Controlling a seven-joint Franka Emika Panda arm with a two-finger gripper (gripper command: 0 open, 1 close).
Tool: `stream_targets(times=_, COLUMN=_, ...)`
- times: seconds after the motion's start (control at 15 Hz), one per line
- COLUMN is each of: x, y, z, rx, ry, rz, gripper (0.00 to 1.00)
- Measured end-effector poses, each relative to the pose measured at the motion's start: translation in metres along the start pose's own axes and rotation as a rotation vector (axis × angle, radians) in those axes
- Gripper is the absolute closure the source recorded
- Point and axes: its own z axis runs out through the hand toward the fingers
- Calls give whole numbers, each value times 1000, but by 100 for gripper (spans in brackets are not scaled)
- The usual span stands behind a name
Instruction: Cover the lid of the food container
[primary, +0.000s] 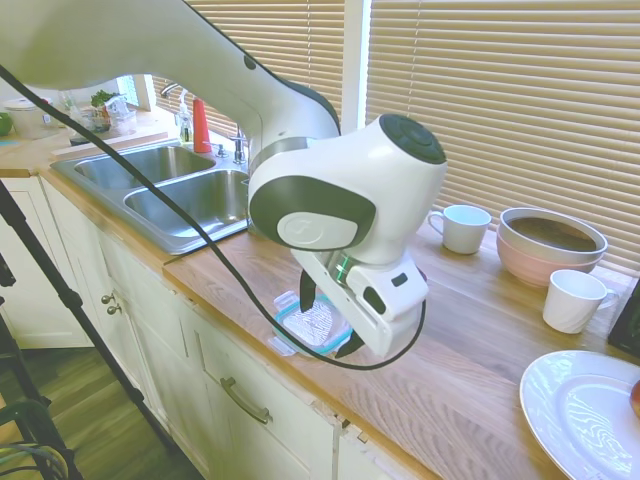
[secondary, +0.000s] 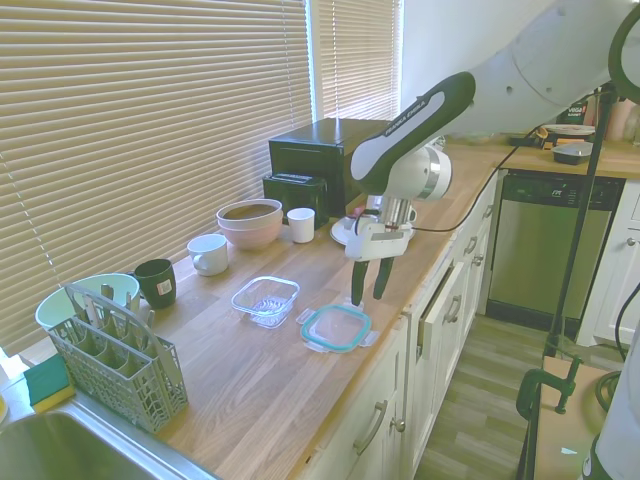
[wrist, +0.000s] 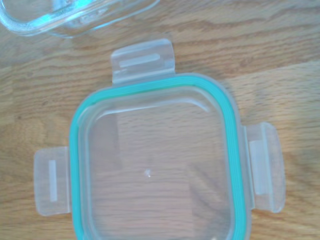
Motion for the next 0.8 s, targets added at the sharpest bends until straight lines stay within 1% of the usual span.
stream_targets(times=0.33, x=16, y=3, z=25, rx=13, ry=-35, rz=6, gripper=0)
stream_targets(times=0.53, x=25, y=3, z=23, rx=43, ry=-35, rz=3, gripper=0)
stream_targets(times=0.8, x=38, y=-7, z=23, rx=51, ry=-25, rz=-5, gripper=0)
